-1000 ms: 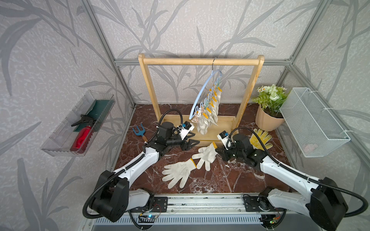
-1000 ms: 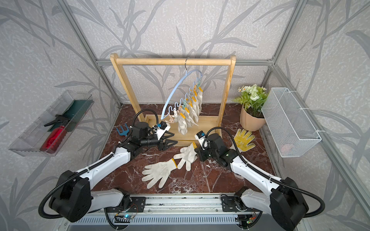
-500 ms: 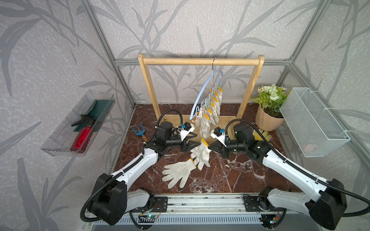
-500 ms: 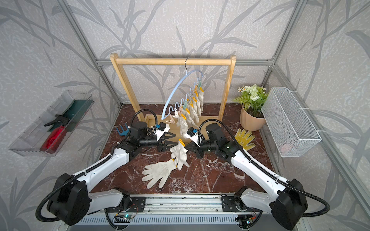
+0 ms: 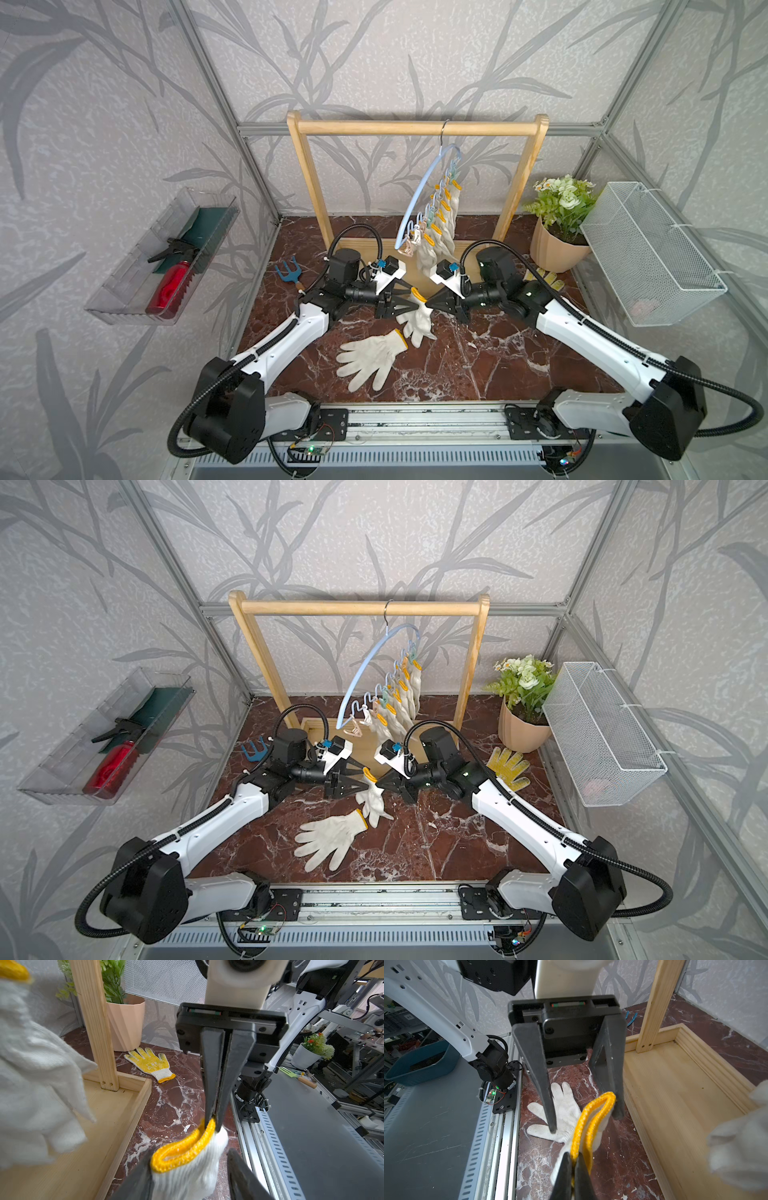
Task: Clip the gloves onto a hanger to dry
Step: Pick up the glove from the center of the board.
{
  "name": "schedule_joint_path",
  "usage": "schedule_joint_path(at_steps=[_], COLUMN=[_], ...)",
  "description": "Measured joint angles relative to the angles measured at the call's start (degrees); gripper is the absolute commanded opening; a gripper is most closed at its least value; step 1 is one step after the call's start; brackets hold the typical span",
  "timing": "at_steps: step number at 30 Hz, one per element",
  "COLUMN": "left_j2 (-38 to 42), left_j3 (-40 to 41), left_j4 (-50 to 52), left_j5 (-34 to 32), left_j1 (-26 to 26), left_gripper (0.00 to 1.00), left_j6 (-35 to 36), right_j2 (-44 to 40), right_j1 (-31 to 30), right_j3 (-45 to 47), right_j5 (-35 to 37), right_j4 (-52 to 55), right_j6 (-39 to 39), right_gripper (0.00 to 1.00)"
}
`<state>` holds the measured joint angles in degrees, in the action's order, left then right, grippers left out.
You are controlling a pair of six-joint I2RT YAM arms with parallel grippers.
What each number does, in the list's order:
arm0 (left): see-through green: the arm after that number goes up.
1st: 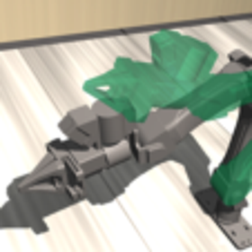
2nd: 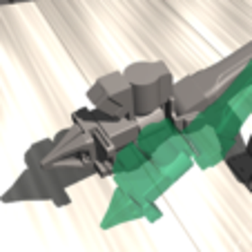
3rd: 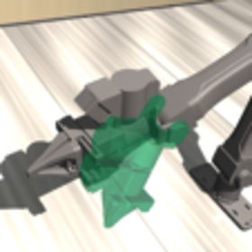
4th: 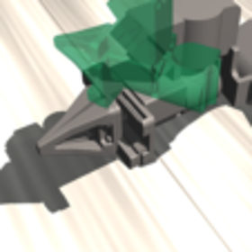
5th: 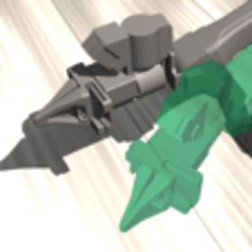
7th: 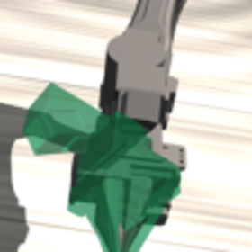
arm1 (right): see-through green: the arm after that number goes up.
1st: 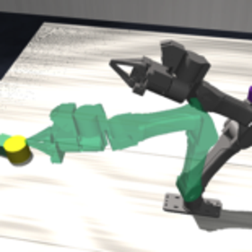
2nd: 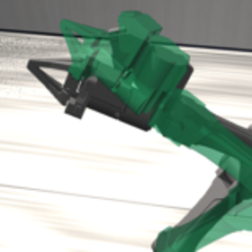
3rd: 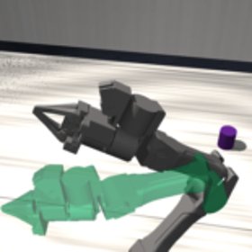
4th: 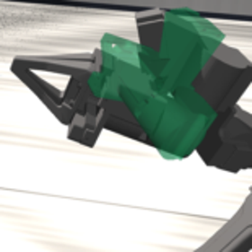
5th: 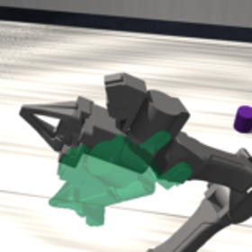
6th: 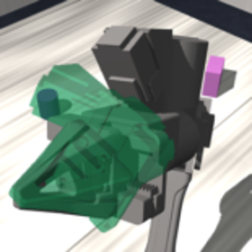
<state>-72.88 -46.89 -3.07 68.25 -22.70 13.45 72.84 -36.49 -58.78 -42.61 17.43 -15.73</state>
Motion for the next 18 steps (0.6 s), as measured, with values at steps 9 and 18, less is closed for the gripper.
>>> schedule_joint_path(at_steps=[9, 18], left_j2=[-0.20, -0.61], left_j3=[0.00, 0.04], left_j4=[-0.02, -3.04], left_j5=[0.52, -3.15], left_j1=[0.04, 0.04], left_gripper=[0.21, 0.00], left_j6=[-0.13, -2.10], right_j2=[0.28, 0.33], right_j1=[0.00, 0.57], right_j3=[-0.20, 0.17], right_j5=[0.72, 4.33], right_j4=[-0.02, -2.82], right_j6=[-1.05, 0.22], right_gripper=[0.00, 0.43])
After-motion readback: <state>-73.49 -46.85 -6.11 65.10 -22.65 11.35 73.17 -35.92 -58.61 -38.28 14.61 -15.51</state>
